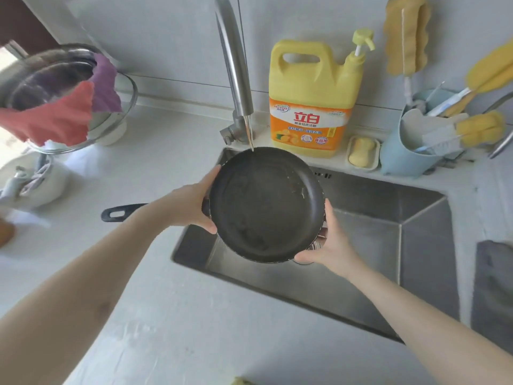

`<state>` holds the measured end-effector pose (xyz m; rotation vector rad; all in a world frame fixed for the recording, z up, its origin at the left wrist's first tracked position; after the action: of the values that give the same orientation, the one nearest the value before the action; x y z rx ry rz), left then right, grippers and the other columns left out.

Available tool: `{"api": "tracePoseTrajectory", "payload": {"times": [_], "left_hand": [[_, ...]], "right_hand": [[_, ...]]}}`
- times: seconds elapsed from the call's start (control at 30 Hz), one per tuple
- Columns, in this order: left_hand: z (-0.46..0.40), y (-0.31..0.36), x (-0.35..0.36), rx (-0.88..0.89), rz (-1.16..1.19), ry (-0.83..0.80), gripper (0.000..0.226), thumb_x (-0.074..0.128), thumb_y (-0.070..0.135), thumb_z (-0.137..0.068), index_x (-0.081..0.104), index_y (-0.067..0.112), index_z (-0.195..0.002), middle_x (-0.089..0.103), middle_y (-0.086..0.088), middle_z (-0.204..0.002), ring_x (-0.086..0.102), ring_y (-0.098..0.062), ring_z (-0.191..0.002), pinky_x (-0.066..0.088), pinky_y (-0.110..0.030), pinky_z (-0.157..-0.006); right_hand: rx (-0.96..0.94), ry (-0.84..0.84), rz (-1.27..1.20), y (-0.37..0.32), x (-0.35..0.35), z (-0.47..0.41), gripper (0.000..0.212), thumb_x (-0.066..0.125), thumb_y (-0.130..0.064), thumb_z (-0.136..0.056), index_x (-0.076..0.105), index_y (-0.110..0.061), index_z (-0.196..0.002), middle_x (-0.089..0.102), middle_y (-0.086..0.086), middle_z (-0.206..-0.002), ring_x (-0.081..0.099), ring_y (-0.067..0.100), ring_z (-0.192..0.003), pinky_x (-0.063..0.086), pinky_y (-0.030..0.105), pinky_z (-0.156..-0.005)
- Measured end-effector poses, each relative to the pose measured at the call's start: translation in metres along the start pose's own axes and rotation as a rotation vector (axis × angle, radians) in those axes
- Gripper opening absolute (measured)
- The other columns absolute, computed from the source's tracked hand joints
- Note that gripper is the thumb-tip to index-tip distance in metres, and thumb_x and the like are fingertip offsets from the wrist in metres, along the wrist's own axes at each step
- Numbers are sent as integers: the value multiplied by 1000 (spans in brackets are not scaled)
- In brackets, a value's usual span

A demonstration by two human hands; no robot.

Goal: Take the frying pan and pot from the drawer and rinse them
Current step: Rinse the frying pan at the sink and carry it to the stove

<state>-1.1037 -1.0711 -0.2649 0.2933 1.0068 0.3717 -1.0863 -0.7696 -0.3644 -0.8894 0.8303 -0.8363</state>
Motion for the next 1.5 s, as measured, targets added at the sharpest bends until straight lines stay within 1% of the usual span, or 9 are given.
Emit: {"api": "tracePoseTrajectory", "payload": {"times": [0.13, 0.27, 0.43, 0.6, 0.73, 0.9, 1.0, 1.1, 1.5], "left_hand": [[1, 7, 5, 53, -51, 265, 134, 87, 34, -64, -20, 59, -140, 65, -4, -97, 60, -30, -89, 51, -41, -82], [-11, 11, 26, 188, 335, 253, 136, 92, 25, -60, -8, 53, -148, 64, 10, -123, 63, -20, -111, 49, -44, -97], [-28, 27, 61, 236, 601, -93, 126, 87, 1, -68, 4, 50, -149, 50, 26, -138, 55, -1, -123, 48, -27, -101], [-18, 40, 49, 185, 419, -424, 102, 78, -1, -78, 16, 43, -146, 56, 19, -132, 54, 15, -114, 41, -8, -98], [-6, 25, 17, 88, 319, -465, 102, 80, -2, -73, 23, 38, -148, 61, 18, -129, 59, -5, -120, 44, -27, -104], [-1, 19, -12, 24, 0, -71, 117, 86, 16, -66, 7, 49, -145, 62, 13, -81, 58, -3, -73, 43, -22, -65], [-6, 6, -3, 13, -29, 111, 132, 87, 31, -61, -12, 58, -143, 65, 1, -85, 62, -21, -80, 49, -35, -73], [-14, 1, 16, 57, 44, 250, 138, 89, 43, -59, -20, 56, -144, 69, -6, -105, 64, -31, -97, 51, -43, -86], [4, 84, 32, 418, 19, 947, 115, 81, 52, -68, 4, 29, -150, 65, -18, -103, 61, -33, -92, 57, -44, -63]], "right_hand": [[-110, 135, 122, -21, -16, 2, 146, 96, -19, -53, -8, -34, -154, 28, -15, -155, 33, 1, -139, 28, 23, -112], [-270, 103, 389, -76, -61, 3, 147, 97, -29, -51, -6, -31, -155, 20, -15, -153, 18, -6, -139, 19, 22, -114], [-180, -39, 704, -119, -110, 8, 144, 91, -56, -39, 5, -33, -152, 38, -10, -144, 41, 10, -129, 35, 29, -108], [-38, -153, 571, -87, -106, 12, 119, 92, -61, -36, 36, -36, -138, 59, -19, -127, 58, 4, -114, 46, 30, -100], [11, -174, 273, -38, -59, 10, 99, 95, -23, -51, 42, -39, -132, 68, -12, -113, 72, 9, -89, 54, 36, -92], [-36, -49, -30, -7, -8, -3, 123, 92, -4, -53, 22, -49, -143, 64, -9, -119, 70, 8, -91, 57, 32, -86], [-96, 43, 47, -8, -9, -13, 146, 97, -24, -47, -3, -44, -152, 45, -25, -143, 53, 9, -126, 42, 44, -109], [-200, 140, 211, -27, -35, -16, 146, 97, -24, -51, -5, -29, -156, 19, -11, -158, 21, 1, -140, 18, 31, -117], [-513, 536, 435, -47, -137, 21, 130, 92, -28, -60, -1, -26, -150, 29, 19, -154, 39, 38, -137, 39, 57, -106]]}}
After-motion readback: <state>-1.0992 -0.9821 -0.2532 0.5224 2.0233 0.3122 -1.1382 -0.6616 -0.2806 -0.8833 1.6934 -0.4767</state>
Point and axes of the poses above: each hand's wrist, its own z-axis away from the middle knuckle, its own x-axis out of the palm, y = z × x, the point moved 5 cm from there along -z, towards the middle knuckle
